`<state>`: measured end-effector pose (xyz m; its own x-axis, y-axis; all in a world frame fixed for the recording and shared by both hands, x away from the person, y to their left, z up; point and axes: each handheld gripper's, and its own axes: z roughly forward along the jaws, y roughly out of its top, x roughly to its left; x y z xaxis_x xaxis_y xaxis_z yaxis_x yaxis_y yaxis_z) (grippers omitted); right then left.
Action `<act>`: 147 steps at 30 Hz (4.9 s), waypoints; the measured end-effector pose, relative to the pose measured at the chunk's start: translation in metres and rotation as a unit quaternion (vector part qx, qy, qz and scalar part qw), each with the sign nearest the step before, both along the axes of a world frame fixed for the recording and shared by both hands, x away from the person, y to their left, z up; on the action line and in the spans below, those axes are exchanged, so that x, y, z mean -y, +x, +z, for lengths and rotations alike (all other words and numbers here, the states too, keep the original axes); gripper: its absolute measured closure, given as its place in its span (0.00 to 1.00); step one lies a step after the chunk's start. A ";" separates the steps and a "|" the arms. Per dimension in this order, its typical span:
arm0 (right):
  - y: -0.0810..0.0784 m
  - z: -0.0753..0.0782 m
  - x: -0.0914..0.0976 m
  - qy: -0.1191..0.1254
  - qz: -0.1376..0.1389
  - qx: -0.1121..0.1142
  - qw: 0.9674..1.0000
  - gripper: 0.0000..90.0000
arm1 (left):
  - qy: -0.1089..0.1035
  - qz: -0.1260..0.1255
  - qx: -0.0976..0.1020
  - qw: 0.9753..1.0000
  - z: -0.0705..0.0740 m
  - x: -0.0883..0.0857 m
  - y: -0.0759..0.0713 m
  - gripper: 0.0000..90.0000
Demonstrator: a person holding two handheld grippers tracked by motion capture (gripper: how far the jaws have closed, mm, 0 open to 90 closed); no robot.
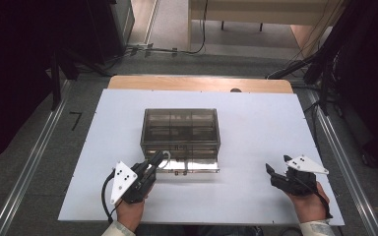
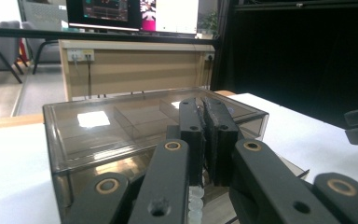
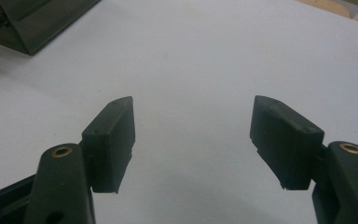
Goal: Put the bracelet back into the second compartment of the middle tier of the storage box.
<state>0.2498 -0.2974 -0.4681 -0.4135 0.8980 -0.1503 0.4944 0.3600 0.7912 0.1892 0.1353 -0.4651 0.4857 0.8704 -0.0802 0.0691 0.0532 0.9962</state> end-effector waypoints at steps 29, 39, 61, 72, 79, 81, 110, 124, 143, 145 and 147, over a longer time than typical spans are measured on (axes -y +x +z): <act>0.001 -0.001 0.000 -0.002 0.001 -0.004 1.000 0.33 | -0.008 -0.036 -0.022 0.999 -0.009 0.022 0.023 0.98; 0.001 -0.002 -0.001 -0.003 0.002 -0.006 1.000 0.33 | -0.016 -0.044 -0.045 0.998 -0.016 0.029 0.031 0.98; 0.000 -0.002 -0.001 -0.004 0.003 -0.006 1.000 0.33 | 0.011 -0.045 -0.085 0.995 -0.026 0.033 0.037 0.79; 0.000 -0.002 0.000 -0.004 0.004 -0.005 1.000 0.33 | 0.015 -0.041 -0.098 0.994 -0.026 0.033 0.038 0.54; 0.000 -0.001 0.000 -0.004 0.003 -0.005 1.000 0.33 | 0.014 -0.040 -0.101 0.994 -0.024 0.033 0.035 0.46; 0.000 -0.002 0.000 -0.003 0.003 -0.005 1.000 0.33 | 0.015 -0.037 -0.102 0.994 -0.023 0.032 0.034 0.44; 0.000 -0.002 0.002 -0.003 -0.002 -0.006 1.000 0.33 | 0.020 -0.022 -0.121 0.992 -0.005 0.006 0.024 0.16; 0.000 -0.003 0.002 -0.004 -0.004 -0.007 1.000 0.33 | 0.031 0.021 -0.114 0.993 -0.001 -0.040 0.012 0.15; -0.001 -0.003 0.001 -0.006 -0.003 -0.008 1.000 0.32 | 0.017 0.084 -0.125 0.988 -0.007 -0.092 0.003 0.15; -0.001 -0.002 0.001 -0.007 -0.003 -0.006 1.000 0.32 | 0.012 0.092 -0.126 0.988 -0.008 -0.096 0.003 0.15; -0.001 -0.002 0.001 -0.007 -0.003 -0.005 1.000 0.33 | 0.011 0.099 -0.129 0.987 -0.008 -0.099 0.003 0.15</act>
<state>0.2489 -0.2988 -0.4702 -0.4102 0.8980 -0.1594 0.5044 0.3690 0.7807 0.1919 0.2345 -0.4730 0.2715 0.9492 -0.1592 0.3112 0.0699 0.9478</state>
